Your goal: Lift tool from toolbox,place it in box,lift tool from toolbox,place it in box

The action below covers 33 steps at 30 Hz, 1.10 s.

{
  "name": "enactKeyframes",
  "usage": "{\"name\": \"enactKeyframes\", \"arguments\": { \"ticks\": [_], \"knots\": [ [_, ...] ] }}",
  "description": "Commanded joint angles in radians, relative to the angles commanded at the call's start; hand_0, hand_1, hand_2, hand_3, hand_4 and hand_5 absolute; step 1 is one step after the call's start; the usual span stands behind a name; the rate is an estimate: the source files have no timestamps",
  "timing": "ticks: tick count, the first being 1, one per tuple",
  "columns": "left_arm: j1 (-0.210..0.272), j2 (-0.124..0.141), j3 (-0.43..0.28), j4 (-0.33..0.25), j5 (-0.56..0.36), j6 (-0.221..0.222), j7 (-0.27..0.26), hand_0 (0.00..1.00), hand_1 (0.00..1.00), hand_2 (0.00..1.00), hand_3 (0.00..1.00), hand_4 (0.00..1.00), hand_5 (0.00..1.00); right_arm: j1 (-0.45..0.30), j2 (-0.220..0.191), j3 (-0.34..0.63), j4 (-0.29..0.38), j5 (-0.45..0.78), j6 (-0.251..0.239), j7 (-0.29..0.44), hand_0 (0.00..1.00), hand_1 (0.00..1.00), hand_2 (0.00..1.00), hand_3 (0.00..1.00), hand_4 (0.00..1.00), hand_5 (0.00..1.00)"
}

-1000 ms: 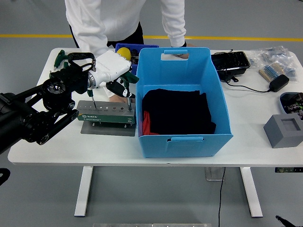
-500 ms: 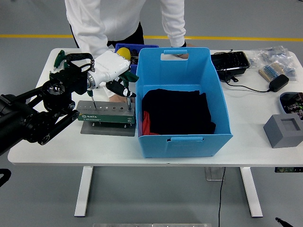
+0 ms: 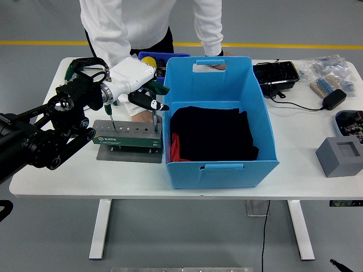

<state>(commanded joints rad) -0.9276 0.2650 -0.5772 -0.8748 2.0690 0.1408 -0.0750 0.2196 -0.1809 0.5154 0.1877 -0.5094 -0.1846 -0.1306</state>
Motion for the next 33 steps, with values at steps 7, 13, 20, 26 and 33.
{"name": "enactKeyframes", "arguments": {
  "ticks": [7,13,20,26,33],
  "knots": [
    [-0.003,0.009,-0.011,-0.014,-0.014,0.012,-0.012,0.139,0.002,0.009,0.017,0.955,0.753,-0.001,0.001,0.001,-0.001,0.0,0.0,0.0,0.621,0.606,0.672,0.566,0.831,0.693],
    [-0.01,0.025,-0.029,-0.046,-0.025,0.003,-0.009,0.139,0.002,0.004,0.014,0.865,0.688,-0.003,0.0,0.002,-0.001,0.0,0.0,0.001,0.621,0.605,0.672,0.566,0.831,0.693],
    [-0.034,0.041,-0.037,-0.061,-0.066,-0.008,0.004,0.133,0.002,0.002,0.012,0.709,0.545,0.0,-0.002,0.002,-0.001,0.0,0.0,0.002,0.621,0.605,0.672,0.566,0.831,0.693],
    [-0.059,0.055,-0.037,-0.084,-0.102,-0.043,0.017,0.137,0.002,0.002,0.017,0.668,0.511,0.0,-0.003,-0.002,-0.002,0.008,-0.002,0.004,0.621,0.604,0.672,0.566,0.831,0.692],
    [-0.09,0.079,-0.039,-0.135,-0.118,-0.084,0.053,0.137,0.002,0.002,0.019,0.658,0.505,-0.003,-0.002,-0.001,-0.002,0.011,-0.002,0.004,0.621,0.604,0.672,0.566,0.831,0.692]
  ]
}}
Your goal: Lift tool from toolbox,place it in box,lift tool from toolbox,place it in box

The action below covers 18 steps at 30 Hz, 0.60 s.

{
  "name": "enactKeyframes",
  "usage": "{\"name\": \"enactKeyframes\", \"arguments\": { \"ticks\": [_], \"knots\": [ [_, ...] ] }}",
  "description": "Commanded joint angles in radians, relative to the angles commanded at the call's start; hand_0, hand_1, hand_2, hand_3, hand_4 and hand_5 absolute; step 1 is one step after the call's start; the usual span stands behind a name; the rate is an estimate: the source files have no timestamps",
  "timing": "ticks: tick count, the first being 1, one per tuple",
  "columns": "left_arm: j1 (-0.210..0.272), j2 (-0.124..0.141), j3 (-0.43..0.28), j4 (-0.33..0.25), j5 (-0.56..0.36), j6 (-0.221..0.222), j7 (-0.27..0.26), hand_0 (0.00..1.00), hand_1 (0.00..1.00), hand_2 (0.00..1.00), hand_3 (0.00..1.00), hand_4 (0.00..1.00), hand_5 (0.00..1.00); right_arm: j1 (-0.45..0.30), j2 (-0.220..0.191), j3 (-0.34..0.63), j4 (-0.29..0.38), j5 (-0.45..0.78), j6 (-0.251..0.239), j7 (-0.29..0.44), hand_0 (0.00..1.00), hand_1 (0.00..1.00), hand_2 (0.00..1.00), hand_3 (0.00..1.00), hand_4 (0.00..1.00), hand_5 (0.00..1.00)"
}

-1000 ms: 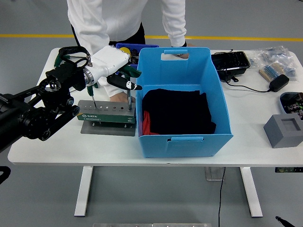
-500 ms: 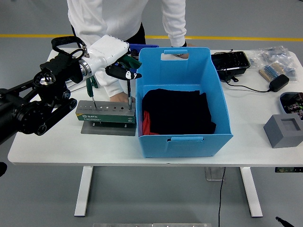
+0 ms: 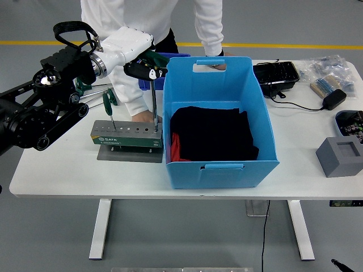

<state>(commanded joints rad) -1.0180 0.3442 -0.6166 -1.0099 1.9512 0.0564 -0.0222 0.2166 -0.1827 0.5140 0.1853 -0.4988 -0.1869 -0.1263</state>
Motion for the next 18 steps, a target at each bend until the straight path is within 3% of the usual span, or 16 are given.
{"name": "enactKeyframes", "arguments": {
  "ticks": [11,18],
  "knots": [
    [-0.049,0.045,-0.035,-0.117,0.01,-0.047,0.041,0.146,0.002,0.006,0.021,0.636,0.495,-0.007,0.001,0.005,-0.001,-0.006,0.0,-0.001,0.621,0.604,0.67,0.567,0.831,0.693],
    [-0.052,0.014,-0.07,-0.193,0.026,-0.042,0.058,0.152,0.002,0.009,0.027,0.637,0.498,-0.011,0.002,0.012,0.0,-0.016,0.001,-0.003,0.621,0.604,0.67,0.567,0.832,0.693]
  ]
}}
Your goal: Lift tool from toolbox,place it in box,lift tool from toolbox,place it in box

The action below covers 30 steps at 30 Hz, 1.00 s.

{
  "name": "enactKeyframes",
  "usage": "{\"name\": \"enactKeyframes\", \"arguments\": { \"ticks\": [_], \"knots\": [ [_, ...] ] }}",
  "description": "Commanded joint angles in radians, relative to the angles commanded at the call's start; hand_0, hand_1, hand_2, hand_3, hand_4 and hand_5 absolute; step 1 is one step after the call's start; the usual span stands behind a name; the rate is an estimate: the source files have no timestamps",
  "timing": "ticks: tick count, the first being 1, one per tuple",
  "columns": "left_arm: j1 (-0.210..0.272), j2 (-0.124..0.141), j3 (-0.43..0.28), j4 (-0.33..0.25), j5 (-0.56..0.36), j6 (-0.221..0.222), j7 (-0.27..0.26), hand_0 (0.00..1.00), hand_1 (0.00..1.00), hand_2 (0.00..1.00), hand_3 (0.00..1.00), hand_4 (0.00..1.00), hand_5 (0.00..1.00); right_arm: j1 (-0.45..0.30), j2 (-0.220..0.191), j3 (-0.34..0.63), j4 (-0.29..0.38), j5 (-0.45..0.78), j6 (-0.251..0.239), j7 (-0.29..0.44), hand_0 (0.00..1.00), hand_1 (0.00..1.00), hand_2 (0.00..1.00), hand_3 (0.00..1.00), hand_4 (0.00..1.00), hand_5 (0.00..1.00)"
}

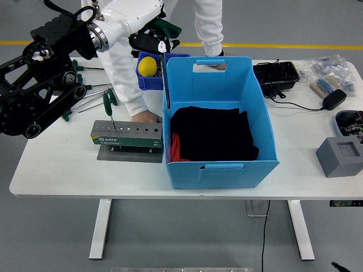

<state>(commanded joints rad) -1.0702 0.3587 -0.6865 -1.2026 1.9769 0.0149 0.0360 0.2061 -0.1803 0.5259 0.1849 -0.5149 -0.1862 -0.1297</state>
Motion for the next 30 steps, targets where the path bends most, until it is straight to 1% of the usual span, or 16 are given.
{"name": "enactKeyframes", "arguments": {
  "ticks": [3,5,7,9,13,16,20,22,23,25,26,28,29,30],
  "knots": [
    [-0.001,-0.023,0.01,-0.026,-0.009,0.008,0.004,0.152,0.002,0.009,0.027,0.637,0.498,-0.001,0.001,0.004,0.0,-0.006,0.0,-0.002,0.621,0.604,0.67,0.567,0.832,0.693],
    [-0.008,-0.044,0.042,-0.039,-0.039,0.012,-0.002,0.154,0.002,0.011,0.029,0.635,0.495,-0.001,0.001,0.005,0.001,-0.008,0.0,-0.003,0.621,0.604,0.67,0.566,0.831,0.692],
    [-0.016,-0.06,0.075,-0.037,-0.067,0.014,-0.009,0.154,0.002,0.011,0.029,0.635,0.495,0.0,0.001,0.007,0.001,-0.012,0.0,-0.004,0.621,0.604,0.67,0.566,0.831,0.692],
    [-0.027,-0.087,0.118,-0.021,-0.11,0.012,-0.023,0.154,0.002,0.011,0.029,0.635,0.495,0.001,0.001,0.008,0.002,-0.015,0.0,-0.005,0.621,0.604,0.67,0.566,0.831,0.692],
    [-0.047,-0.139,0.207,0.036,-0.184,0.009,-0.071,0.16,0.002,0.017,0.037,0.635,0.492,0.005,-0.002,0.005,0.003,-0.013,0.0,-0.005,0.621,0.608,0.671,0.566,0.83,0.69],
    [-0.059,-0.186,0.273,0.113,-0.228,0.008,-0.112,0.16,0.002,0.017,0.037,0.635,0.492,0.009,-0.004,0.002,0.004,-0.011,0.0,-0.005,0.621,0.608,0.671,0.566,0.83,0.69],
    [-0.065,-0.23,0.31,0.194,-0.257,0.0,-0.139,0.16,0.002,0.024,0.043,0.643,0.493,0.013,-0.008,-0.005,0.005,-0.004,-0.001,-0.001,0.621,0.606,0.671,0.567,0.83,0.691],
    [-0.07,-0.249,0.324,0.22,-0.274,-0.002,-0.154,0.16,0.002,0.024,0.043,0.643,0.493,0.013,-0.009,-0.002,0.005,-0.006,-0.001,-0.001,0.621,0.606,0.671,0.567,0.83,0.691],
    [-0.074,-0.258,0.331,0.233,-0.287,-0.005,-0.163,0.252,0.17,0.196,0.242,0.795,0.645,0.014,-0.01,-0.002,0.005,-0.006,-0.001,0.0,0.621,0.604,0.67,0.567,0.83,0.69],
    [-0.079,-0.277,0.343,0.268,-0.318,-0.008,-0.185,0.252,0.17,0.196,0.242,0.795,0.645,0.016,-0.011,-0.001,0.005,-0.009,0.0,-0.001,0.621,0.604,0.67,0.567,0.83,0.69],
    [-0.078,-0.292,0.348,0.295,-0.342,-0.013,-0.2,0.252,0.17,0.196,0.242,0.795,0.645,0.018,-0.012,-0.001,0.005,-0.013,0.0,-0.001,0.621,0.604,0.67,0.567,0.83,0.69],
    [-0.075,-0.311,0.35,0.344,-0.382,-0.027,-0.215,0.252,0.17,0.196,0.242,0.795,0.645,0.021,-0.012,-0.003,0.005,-0.012,0.001,-0.001,0.621,0.604,0.67,0.567,0.83,0.69],
    [-0.074,-0.316,0.351,0.357,-0.391,-0.031,-0.219,0.403,0.415,0.492,0.509,0.846,0.689,0.022,-0.013,-0.003,0.005,-0.011,0.001,-0.001,0.621,0.604,0.669,0.566,0.83,0.69],
    [-0.072,-0.324,0.354,0.376,-0.409,-0.034,-0.23,0.403,0.415,0.492,0.509,0.846,0.689,0.023,-0.013,-0.004,0.005,-0.01,0.001,0.0,0.621,0.604,0.669,0.566,0.83,0.69]
  ]
}}
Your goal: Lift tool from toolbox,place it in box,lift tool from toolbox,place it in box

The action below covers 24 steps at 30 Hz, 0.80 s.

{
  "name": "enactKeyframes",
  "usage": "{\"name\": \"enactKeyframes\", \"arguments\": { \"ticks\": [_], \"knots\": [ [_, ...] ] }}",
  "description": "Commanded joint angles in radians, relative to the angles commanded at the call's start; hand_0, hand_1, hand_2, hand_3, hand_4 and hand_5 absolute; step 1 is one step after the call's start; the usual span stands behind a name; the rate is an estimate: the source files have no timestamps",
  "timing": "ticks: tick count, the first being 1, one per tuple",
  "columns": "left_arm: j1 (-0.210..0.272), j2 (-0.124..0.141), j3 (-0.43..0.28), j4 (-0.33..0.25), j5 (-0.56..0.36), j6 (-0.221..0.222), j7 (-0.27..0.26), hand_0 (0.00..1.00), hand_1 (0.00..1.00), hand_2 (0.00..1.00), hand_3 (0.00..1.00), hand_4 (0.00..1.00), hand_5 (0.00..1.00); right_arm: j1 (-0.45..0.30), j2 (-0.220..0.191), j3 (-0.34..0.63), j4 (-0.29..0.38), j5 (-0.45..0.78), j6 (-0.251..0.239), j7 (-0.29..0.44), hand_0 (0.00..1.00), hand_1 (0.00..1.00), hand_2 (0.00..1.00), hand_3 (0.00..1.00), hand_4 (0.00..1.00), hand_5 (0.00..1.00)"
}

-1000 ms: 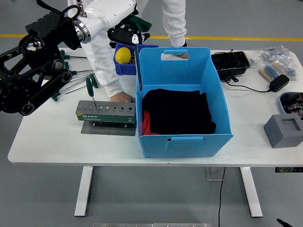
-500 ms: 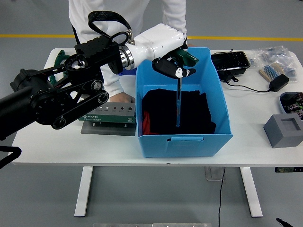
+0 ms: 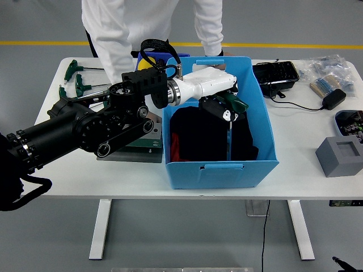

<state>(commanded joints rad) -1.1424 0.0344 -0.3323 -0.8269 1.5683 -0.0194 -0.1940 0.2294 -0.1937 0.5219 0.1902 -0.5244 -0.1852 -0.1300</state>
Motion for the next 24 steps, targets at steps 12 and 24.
{"name": "enactKeyframes", "arguments": {
  "ticks": [12,24],
  "knots": [
    [-0.025,-0.034,-0.032,0.055,-0.021,0.058,-0.069,0.494,0.559,0.646,0.652,0.946,0.751,0.011,-0.005,0.003,0.001,-0.009,0.0,-0.001,0.621,0.603,0.669,0.567,0.829,0.687],
    [-0.036,-0.034,-0.068,0.06,-0.01,0.072,-0.078,0.501,0.57,0.655,0.662,0.972,0.763,0.011,-0.011,0.009,0.0,-0.019,0.0,-0.002,0.62,0.602,0.668,0.567,0.827,0.684]
  ]
}}
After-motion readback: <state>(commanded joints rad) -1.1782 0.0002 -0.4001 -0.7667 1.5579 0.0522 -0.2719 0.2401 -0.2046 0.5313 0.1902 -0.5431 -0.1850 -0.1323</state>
